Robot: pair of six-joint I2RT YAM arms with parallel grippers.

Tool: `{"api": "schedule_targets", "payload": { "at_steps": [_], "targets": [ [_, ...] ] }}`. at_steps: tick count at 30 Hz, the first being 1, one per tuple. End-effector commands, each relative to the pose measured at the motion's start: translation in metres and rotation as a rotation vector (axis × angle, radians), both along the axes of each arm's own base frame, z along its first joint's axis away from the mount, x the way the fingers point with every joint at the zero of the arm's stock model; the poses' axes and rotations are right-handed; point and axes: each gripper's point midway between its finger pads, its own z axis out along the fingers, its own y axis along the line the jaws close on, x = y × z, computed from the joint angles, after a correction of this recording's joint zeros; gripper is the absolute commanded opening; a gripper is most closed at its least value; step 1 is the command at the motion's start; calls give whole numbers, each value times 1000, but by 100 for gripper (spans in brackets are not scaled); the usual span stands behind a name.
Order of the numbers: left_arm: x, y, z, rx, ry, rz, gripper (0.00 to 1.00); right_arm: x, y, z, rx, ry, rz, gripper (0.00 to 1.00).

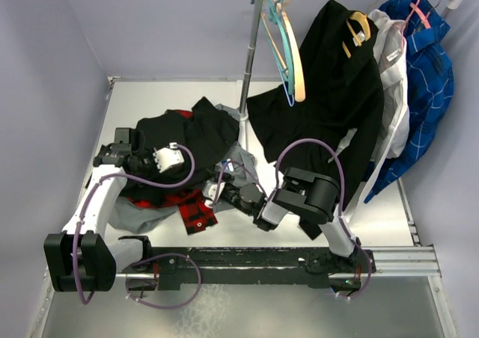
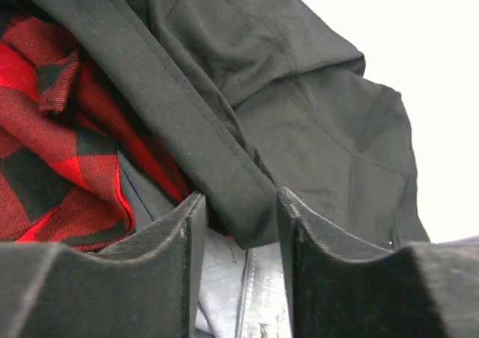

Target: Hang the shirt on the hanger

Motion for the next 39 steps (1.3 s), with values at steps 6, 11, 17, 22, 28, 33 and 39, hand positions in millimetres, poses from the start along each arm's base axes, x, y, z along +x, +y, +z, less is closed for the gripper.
{"api": "schedule_targets", "payload": {
  "at_steps": [6,11,17,22,28,33,39],
  "targets": [
    [4,-5,30,-22,-26,-3,7,12,25,53,155,-127,-6,15],
    [-8,-8,67,-43,-48,1,9,-2,3,87,180,-125,-17,0],
    [-27,-9,123,-49,-104,4,11,-34,-33,151,229,-109,-20,0],
    [-22,1,196,-19,-346,62,12,-55,-41,235,245,3,46,0],
    [-42,-17,254,-135,-465,49,24,-64,-57,300,222,15,51,0],
    [-105,-60,177,-300,-104,-138,80,-55,-53,298,186,-2,13,0],
    [-140,-63,118,-322,37,-146,87,-44,-47,265,147,25,-30,0]
  ]
}}
